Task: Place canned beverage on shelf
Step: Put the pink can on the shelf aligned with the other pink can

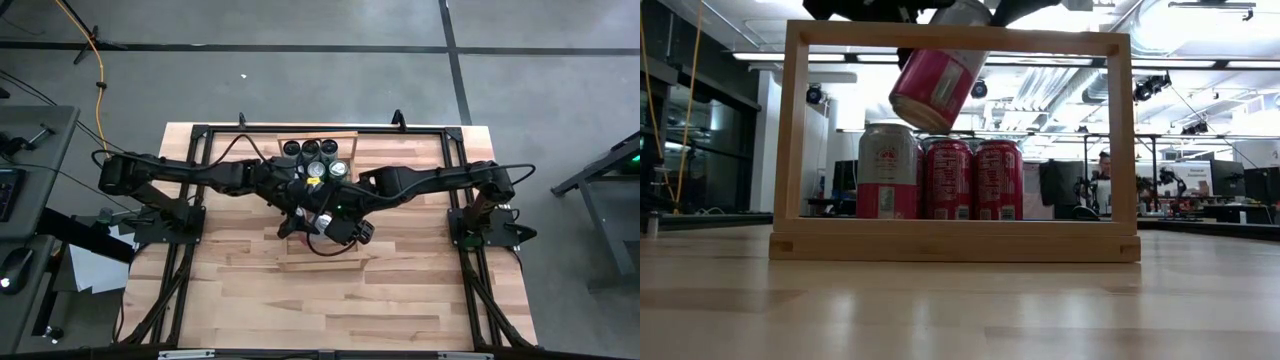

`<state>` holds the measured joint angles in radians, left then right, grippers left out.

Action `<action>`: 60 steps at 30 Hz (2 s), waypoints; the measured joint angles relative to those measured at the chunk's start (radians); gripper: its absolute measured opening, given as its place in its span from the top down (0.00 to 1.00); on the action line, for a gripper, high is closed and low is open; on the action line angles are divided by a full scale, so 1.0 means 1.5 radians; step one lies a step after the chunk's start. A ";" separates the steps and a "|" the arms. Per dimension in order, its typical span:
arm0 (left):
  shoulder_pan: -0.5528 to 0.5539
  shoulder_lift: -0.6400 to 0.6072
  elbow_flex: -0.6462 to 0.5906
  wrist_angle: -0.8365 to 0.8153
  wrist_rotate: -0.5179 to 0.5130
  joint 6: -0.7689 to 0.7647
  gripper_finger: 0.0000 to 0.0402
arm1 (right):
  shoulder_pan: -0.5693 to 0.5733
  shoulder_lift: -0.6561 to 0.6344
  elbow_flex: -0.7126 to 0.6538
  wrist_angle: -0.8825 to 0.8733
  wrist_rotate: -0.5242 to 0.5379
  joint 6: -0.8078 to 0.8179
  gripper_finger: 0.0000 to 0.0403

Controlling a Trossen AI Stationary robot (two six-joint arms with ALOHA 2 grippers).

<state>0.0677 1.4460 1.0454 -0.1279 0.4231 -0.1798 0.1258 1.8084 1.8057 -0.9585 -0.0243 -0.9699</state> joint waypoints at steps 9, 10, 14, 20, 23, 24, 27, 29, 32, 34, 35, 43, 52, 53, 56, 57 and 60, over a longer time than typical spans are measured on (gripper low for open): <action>-0.002 -0.001 0.000 0.003 0.003 0.005 0.37 | -0.009 -0.001 0.000 0.005 -0.013 0.011 0.28; -0.002 -0.001 0.000 0.005 0.003 0.005 0.37 | -0.009 0.000 0.000 0.006 -0.014 0.006 0.28; -0.002 -0.001 0.000 0.004 0.005 0.013 0.37 | -0.012 0.001 0.000 0.008 -0.009 0.013 0.28; -0.002 -0.001 0.001 -0.003 0.008 0.018 0.37 | -0.006 0.002 -0.001 0.013 -0.006 0.027 0.28; -0.002 -0.001 0.001 -0.003 0.010 0.018 0.37 | 0.000 0.002 -0.001 0.015 -0.005 0.044 0.28; -0.003 -0.001 0.001 -0.003 0.010 0.018 0.37 | 0.003 0.002 -0.001 0.016 -0.003 0.046 0.28; -0.003 -0.001 0.001 -0.003 0.010 0.019 0.37 | 0.008 0.002 -0.001 0.017 -0.002 0.047 0.28; -0.003 -0.001 0.001 -0.003 0.010 0.024 0.37 | 0.010 0.002 -0.001 0.017 -0.002 0.050 0.28; -0.003 -0.001 0.001 -0.003 0.010 0.028 0.37 | 0.012 0.002 -0.001 0.017 -0.002 0.049 0.28; -0.003 -0.001 0.001 -0.003 0.009 0.028 0.37 | 0.012 0.002 -0.001 0.018 -0.002 0.048 0.28; -0.003 -0.001 0.001 -0.003 0.008 0.028 0.37 | 0.012 0.002 -0.001 0.018 -0.002 0.048 0.28; -0.002 -0.001 0.002 0.000 0.003 0.028 0.37 | 0.013 0.002 -0.001 0.026 -0.002 0.049 0.21; -0.001 -0.001 0.003 0.000 0.002 0.028 0.37 | 0.029 0.001 -0.001 0.044 0.051 0.008 0.02; -0.001 -0.001 0.003 0.000 0.003 0.028 0.37 | 0.031 0.001 -0.001 0.044 0.051 0.009 0.02; -0.002 -0.001 0.003 0.000 0.004 0.028 0.37 | 0.032 0.001 -0.001 0.044 0.051 0.039 0.02; -0.002 -0.001 0.003 0.000 0.004 0.028 0.37 | 0.032 0.001 -0.001 0.044 0.051 0.055 0.02; -0.002 -0.001 0.003 0.000 0.006 0.028 0.37 | 0.029 0.001 -0.001 0.043 0.051 0.092 0.03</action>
<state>0.0654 1.4445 1.0496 -0.1280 0.4324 -0.1379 0.1700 1.8103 1.8050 -0.8938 0.0526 -0.8319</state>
